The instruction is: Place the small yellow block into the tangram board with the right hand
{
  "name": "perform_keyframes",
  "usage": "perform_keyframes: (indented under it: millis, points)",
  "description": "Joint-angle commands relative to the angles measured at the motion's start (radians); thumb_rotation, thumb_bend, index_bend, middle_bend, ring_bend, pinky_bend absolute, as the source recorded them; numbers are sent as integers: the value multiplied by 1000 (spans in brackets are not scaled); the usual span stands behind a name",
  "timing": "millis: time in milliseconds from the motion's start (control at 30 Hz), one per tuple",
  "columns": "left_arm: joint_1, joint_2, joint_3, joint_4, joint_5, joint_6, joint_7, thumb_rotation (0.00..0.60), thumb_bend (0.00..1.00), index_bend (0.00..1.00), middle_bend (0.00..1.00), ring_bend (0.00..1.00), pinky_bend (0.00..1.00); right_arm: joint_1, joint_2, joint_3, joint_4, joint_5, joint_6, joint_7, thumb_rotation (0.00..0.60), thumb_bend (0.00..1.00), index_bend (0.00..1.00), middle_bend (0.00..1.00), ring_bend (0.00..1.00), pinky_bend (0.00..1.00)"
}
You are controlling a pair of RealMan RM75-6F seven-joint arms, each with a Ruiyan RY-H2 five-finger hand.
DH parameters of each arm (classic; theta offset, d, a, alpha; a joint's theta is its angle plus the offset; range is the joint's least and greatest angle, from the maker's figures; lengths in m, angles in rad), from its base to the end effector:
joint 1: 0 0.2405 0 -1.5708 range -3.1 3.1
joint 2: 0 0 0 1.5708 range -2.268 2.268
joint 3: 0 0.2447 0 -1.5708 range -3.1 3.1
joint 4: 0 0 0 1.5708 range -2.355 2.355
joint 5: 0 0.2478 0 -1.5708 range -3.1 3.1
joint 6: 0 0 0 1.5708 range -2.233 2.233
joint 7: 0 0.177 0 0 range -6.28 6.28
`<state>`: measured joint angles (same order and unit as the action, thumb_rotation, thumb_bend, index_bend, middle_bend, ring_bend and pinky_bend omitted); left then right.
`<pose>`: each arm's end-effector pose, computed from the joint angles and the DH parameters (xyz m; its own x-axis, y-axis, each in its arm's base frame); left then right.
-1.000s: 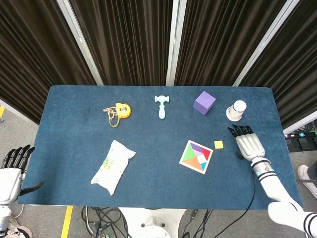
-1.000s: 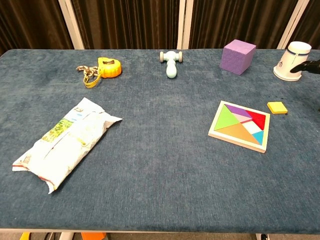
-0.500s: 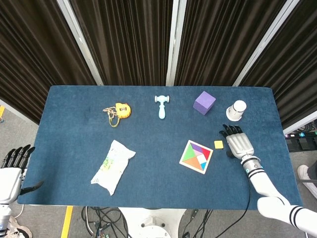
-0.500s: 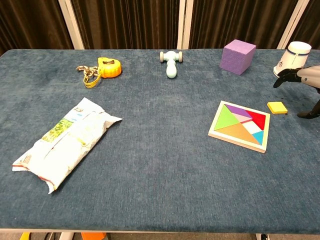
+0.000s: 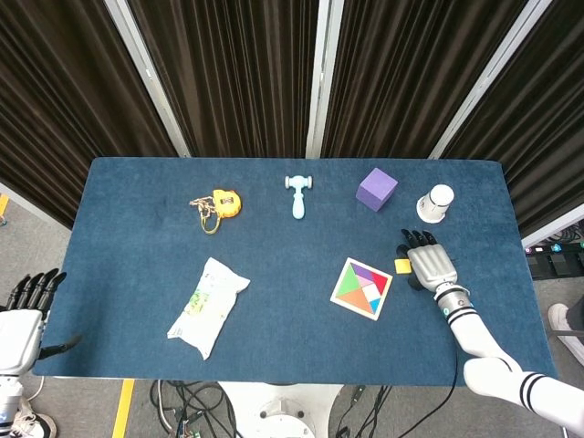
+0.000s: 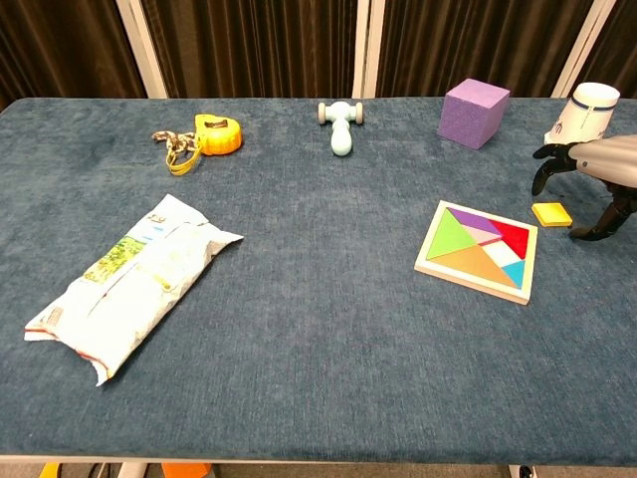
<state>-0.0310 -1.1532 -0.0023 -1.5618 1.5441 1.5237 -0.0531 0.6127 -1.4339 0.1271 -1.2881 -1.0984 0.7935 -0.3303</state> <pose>-0.3281 0.1876 0.1089 0.3645 0.0320 0.9307 0.9311 0.0002 -0.3647 -0.2743 -0.3819 -0.0256 0.5985 -0.3736 0.7086 -0.7987 -0.2099 0.5640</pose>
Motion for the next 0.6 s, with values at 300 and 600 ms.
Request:
perform_keyframes:
  millis: [300,600]
  points:
    - [-1,-5,2,10,-2,-5,-8,600,0,76,32,0,42,6,-10,-12,9,7,12,-4,600,187,371,0,0,0]
    - [-2,-6,5,13,0,-8,-12,600,0,77,32,0,42,2,-8,-23,11,-5,27,11,600,204,441,0,0,0]
